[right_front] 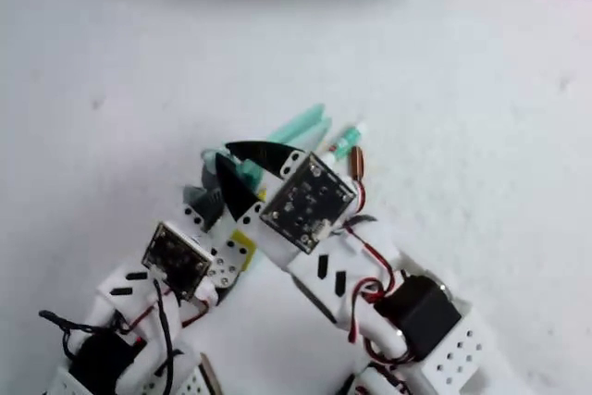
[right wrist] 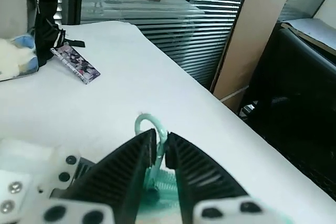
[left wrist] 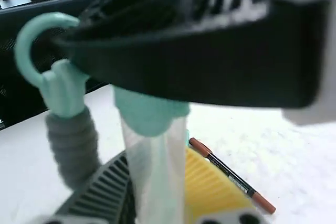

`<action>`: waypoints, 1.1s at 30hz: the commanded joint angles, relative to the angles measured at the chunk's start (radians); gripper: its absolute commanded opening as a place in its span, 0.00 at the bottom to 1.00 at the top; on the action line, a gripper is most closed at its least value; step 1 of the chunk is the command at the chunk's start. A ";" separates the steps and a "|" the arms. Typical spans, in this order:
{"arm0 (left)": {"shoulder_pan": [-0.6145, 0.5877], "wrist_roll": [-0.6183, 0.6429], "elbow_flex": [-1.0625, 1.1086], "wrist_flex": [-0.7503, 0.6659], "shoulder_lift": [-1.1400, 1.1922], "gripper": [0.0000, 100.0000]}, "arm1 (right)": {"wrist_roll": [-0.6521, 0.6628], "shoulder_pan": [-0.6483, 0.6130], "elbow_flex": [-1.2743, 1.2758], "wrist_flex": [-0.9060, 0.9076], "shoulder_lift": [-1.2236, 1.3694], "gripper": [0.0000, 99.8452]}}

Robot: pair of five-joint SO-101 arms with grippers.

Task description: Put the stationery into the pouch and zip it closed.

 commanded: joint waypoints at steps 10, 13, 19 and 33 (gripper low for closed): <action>0.018 -0.015 -0.011 0.031 -0.007 0.02 | 0.015 0.183 -0.046 -0.010 0.068 0.02; 0.018 -0.015 -0.011 0.031 -0.007 0.02 | 0.017 0.214 -0.046 -0.012 0.068 0.02; 0.016 -0.015 -0.011 0.031 -0.007 0.02 | 0.017 0.271 -0.046 -0.018 0.076 0.02; 0.016 -0.015 -0.011 0.032 -0.007 0.02 | 0.018 0.337 -0.046 -0.053 0.076 0.02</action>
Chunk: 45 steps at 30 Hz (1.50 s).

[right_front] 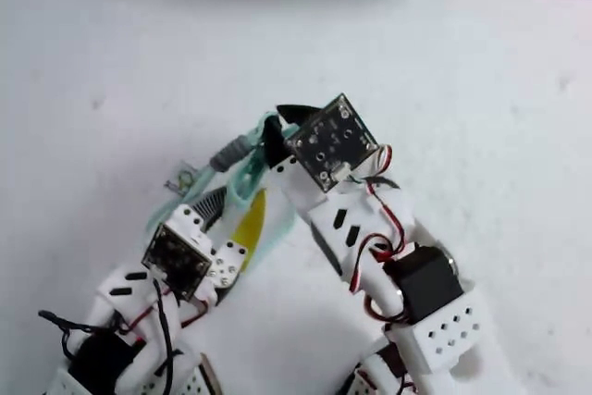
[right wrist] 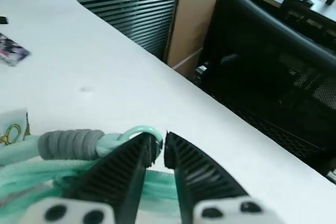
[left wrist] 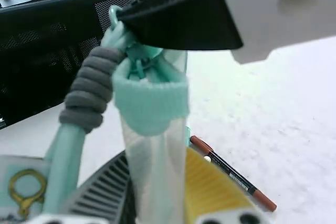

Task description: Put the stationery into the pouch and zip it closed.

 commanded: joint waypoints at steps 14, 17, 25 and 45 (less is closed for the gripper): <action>0.016 -0.012 -0.011 0.017 -0.005 0.02 | 0.015 0.206 -0.015 -0.116 0.012 0.02; 0.016 -0.012 -0.011 0.021 -0.005 0.02 | 0.015 0.214 -0.020 -0.116 0.012 0.02; 0.016 -0.012 -0.012 0.031 -0.005 0.02 | 0.015 0.217 -0.015 -0.116 0.012 0.02; 0.016 -0.012 -0.011 0.031 -0.005 0.02 | 0.009 0.188 -0.029 -0.021 -0.021 0.15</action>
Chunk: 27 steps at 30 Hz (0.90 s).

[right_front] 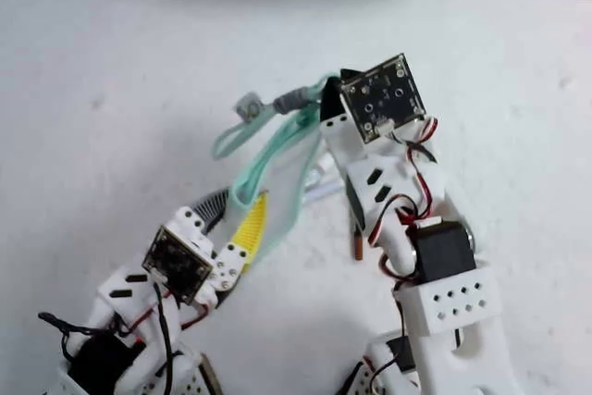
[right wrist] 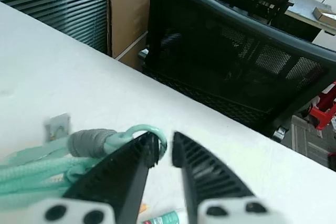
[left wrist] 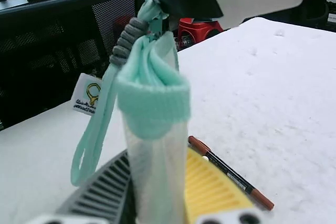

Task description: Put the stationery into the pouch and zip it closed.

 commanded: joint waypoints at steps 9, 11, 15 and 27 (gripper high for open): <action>-0.117 -0.003 -0.020 0.014 0.001 0.02 | 0.017 0.137 -0.032 0.260 -0.302 0.25; -0.137 -0.003 -0.015 -0.006 0.001 0.02 | 0.041 0.209 -0.029 0.265 -0.321 0.25; -0.143 -0.005 -0.021 -0.009 0.001 0.02 | 0.043 0.274 -0.015 0.305 -0.321 0.25; -0.409 0.032 -0.101 -0.138 0.001 0.02 | 0.044 0.242 0.074 0.410 -0.163 0.18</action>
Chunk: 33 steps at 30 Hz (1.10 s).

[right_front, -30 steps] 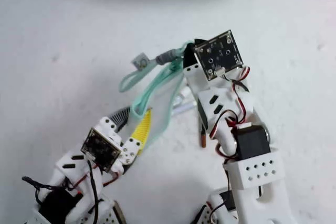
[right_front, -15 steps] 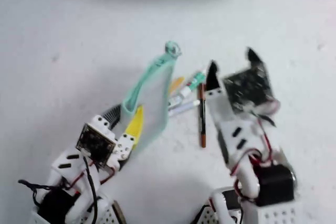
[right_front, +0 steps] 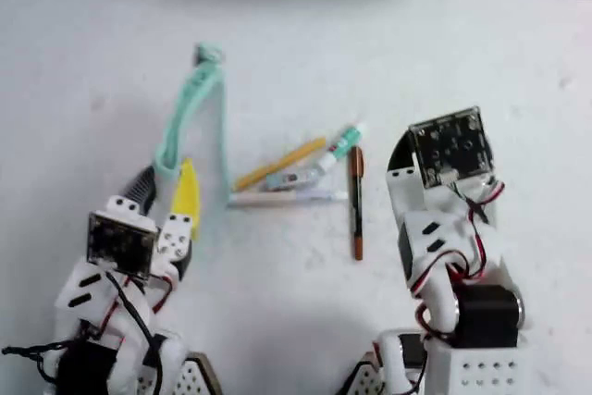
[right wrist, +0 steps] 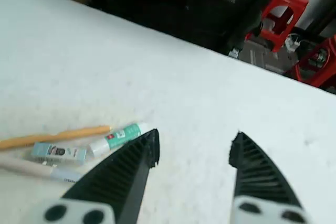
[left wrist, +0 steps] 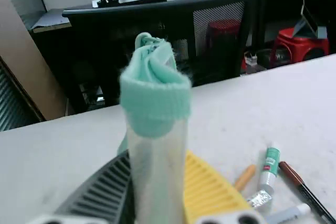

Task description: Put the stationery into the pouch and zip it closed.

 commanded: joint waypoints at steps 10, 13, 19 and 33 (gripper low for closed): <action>-0.031 0.051 0.155 -0.373 -0.002 0.02 | 0.008 -0.030 -0.120 0.013 0.634 0.18; -0.061 0.018 0.222 -0.440 -0.002 0.02 | -0.003 -0.045 -0.193 0.012 0.794 0.18; -0.061 -0.009 0.282 -0.486 -0.002 0.02 | -0.130 -0.053 -0.361 -0.044 1.124 0.18; -0.067 -0.005 0.255 -0.327 -0.002 0.15 | -0.190 -0.111 -0.554 -0.094 1.508 0.17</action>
